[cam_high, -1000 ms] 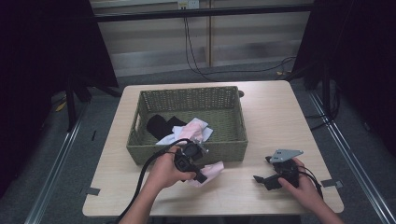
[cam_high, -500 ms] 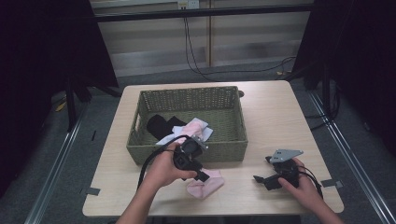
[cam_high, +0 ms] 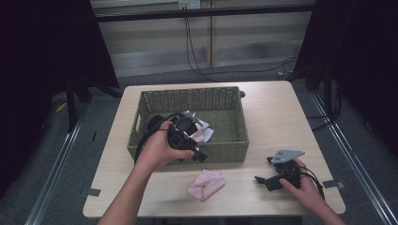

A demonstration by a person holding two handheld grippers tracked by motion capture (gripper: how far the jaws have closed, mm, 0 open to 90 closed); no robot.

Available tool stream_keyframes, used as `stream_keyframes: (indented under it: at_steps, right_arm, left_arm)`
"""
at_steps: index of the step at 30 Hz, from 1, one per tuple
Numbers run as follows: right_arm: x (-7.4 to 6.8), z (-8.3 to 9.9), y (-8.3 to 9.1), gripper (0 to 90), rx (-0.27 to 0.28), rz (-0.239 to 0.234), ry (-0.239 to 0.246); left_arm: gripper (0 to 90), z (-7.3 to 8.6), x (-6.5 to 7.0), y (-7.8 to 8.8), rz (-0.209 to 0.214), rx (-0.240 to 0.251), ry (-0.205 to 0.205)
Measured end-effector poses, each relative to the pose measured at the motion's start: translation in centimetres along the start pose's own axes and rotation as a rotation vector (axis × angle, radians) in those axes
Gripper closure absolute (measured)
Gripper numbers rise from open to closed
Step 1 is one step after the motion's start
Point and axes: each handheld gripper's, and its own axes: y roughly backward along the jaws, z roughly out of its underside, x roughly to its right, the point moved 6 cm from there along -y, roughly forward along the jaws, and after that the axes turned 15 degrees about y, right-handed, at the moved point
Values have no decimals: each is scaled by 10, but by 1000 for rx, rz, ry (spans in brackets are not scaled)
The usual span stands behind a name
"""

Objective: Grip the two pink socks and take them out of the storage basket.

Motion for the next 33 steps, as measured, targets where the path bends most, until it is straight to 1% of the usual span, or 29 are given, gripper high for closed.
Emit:
stream_keyframes:
  at_steps: [1,3,4,7,10,13,19,22,23,25,27,29,30,31,33]
  right_arm:
    - [0,0,0,89,0,0,0]
    - [0,0,0,89,0,0,0]
    - [0,0,0,89,0,0,0]
    - [0,0,0,89,0,0,0]
    - [0,0,0,89,0,0,0]
    - [0,0,0,89,0,0,0]
    - [0,0,0,89,0,0,0]
    - [0,0,0,89,0,0,0]
    - [0,0,0,89,0,0,0]
    - [0,0,0,89,1,1,-3]
    - [0,0,0,89,1,1,-4]
    - [0,0,0,89,1,1,-3]
    - [0,0,0,89,1,1,-3]
    - [0,0,0,89,1,1,-3]
    - [0,0,0,89,1,1,-3]
  left_arm:
    - [317,-2,-2,2,-13,10,3]
    - [305,-6,-6,5,-18,6,5]
    - [301,-8,-7,6,-25,17,12]
    - [283,-12,-13,8,-40,14,20]
    - [275,-15,-18,9,-36,12,35]
    - [270,-19,-25,9,-51,12,44]
    - [258,-26,-41,6,-71,17,75]
    - [254,-30,-51,4,-92,31,96]
    - [251,-30,-53,5,-103,30,97]
    - [248,-33,-58,3,-103,39,108]
    - [248,-34,-61,1,-102,36,115]
    - [248,-36,-64,0,-111,36,122]
    - [248,-36,-66,-1,-113,28,124]
    - [248,-38,-69,-4,-114,33,127]
    - [248,-39,-73,-7,-122,24,138]
